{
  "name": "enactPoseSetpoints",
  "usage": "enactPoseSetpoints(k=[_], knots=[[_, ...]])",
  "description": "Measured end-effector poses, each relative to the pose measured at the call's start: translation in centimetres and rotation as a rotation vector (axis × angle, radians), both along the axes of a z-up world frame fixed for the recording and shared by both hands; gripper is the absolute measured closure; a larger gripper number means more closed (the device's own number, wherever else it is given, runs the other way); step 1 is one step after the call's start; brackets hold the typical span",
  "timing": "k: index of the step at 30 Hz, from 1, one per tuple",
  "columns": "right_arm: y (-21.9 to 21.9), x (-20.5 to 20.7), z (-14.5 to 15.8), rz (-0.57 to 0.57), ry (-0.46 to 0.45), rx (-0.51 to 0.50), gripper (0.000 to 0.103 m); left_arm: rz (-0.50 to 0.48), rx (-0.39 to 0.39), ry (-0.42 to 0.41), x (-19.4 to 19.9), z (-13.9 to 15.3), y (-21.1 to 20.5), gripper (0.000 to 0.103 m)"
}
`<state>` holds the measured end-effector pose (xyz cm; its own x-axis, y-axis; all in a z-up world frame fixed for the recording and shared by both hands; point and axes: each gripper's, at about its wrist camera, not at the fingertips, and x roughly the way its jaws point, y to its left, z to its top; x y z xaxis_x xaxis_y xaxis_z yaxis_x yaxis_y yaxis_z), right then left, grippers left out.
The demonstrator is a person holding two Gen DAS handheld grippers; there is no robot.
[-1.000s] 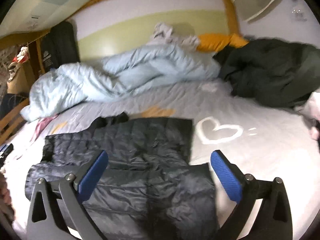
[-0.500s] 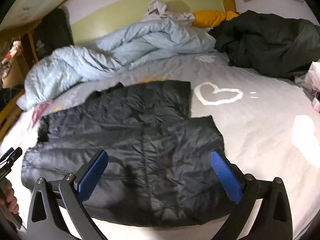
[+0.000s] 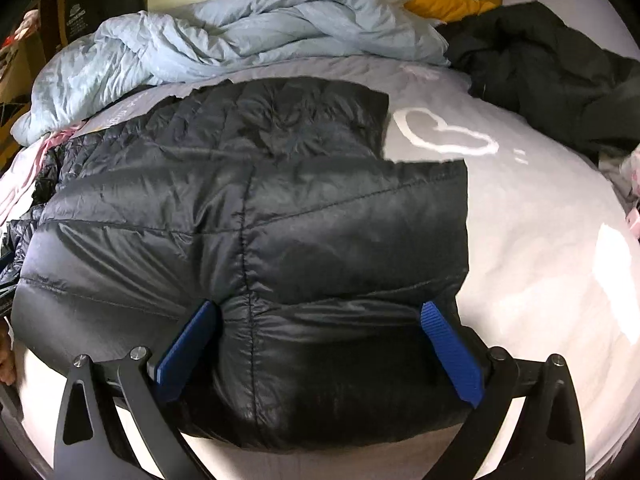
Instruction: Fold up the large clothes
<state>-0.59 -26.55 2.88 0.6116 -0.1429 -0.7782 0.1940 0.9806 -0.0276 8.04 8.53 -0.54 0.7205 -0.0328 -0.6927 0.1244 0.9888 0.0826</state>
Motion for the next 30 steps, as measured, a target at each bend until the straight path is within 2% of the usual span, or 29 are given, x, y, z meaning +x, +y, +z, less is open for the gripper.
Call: enactPoseSetpoints(k=[4, 7, 10, 13, 15, 17, 18, 19, 20, 21, 22, 23, 24, 27, 29, 30], knots=[[0.0, -0.2, 0.4, 0.011, -0.010, -0.015, 0.000, 0.030, -0.072, -0.004, 0.4, 1.5, 1.5, 0.001], [-0.6, -0.5, 1.4, -0.004, -0.040, 0.003, 0.000, 0.069, -0.115, -0.088, -0.3, 3.9, 3.3, 0.001], [-1.7, -0.9, 3.1, -0.021, -0.109, 0.016, 0.000, 0.101, -0.094, -0.163, -1.1, 6.0, 5.0, 0.001], [-3.4, -1.2, 4.2, -0.059, -0.159, 0.008, 0.000, 0.086, -0.002, -0.109, -0.1, 6.2, 5.6, 0.001], [-4.5, -1.0, 4.0, -0.089, -0.146, 0.018, 0.003, 0.087, 0.036, -0.047, 0.9, 5.1, 6.0, 0.001], [-5.0, -0.4, 3.2, -0.095, -0.106, 0.007, 0.030, 0.083, -0.001, 0.059, 2.1, 3.6, 6.7, 0.004], [-5.1, -0.1, 2.8, -0.089, -0.083, -0.003, 0.033, 0.073, -0.040, 0.111, 2.7, 2.6, 7.2, 0.013], [-5.1, 0.2, 2.4, -0.078, -0.073, 0.002, 0.041, 0.073, -0.076, 0.149, 3.2, 1.7, 7.6, 0.019], [-5.1, 0.5, 2.1, -0.056, -0.067, 0.024, 0.056, 0.078, -0.111, 0.168, 3.4, 1.1, 7.9, 0.033], [-5.2, 0.7, 1.9, -0.036, -0.065, 0.056, 0.062, 0.075, -0.137, 0.162, 3.3, 1.0, 8.0, 0.056], [-5.2, 0.9, 1.7, -0.024, -0.065, 0.076, 0.074, 0.075, -0.146, 0.147, 3.2, 1.2, 8.1, 0.068], [-5.1, 1.0, 1.7, -0.022, -0.072, 0.071, 0.087, 0.075, -0.137, 0.121, 2.9, 1.6, 8.0, 0.085], [-5.0, 0.8, 1.9, -0.019, -0.092, 0.057, 0.090, 0.077, -0.112, 0.092, 2.6, 2.2, 7.8, 0.089], [-4.4, 0.0, 3.1, -0.007, -0.154, 0.009, 0.093, 0.073, -0.047, 0.010, 1.8, 3.3, 7.0, 0.091], [-4.4, 0.4, 2.9, -0.007, -0.133, -0.003, 0.093, 0.073, -0.027, 0.024, 2.9, 2.4, 6.8, 0.089], [-4.6, 0.8, 2.4, -0.013, -0.104, 0.004, 0.093, 0.075, -0.026, 0.030, 3.3, 1.8, 6.8, 0.084]])
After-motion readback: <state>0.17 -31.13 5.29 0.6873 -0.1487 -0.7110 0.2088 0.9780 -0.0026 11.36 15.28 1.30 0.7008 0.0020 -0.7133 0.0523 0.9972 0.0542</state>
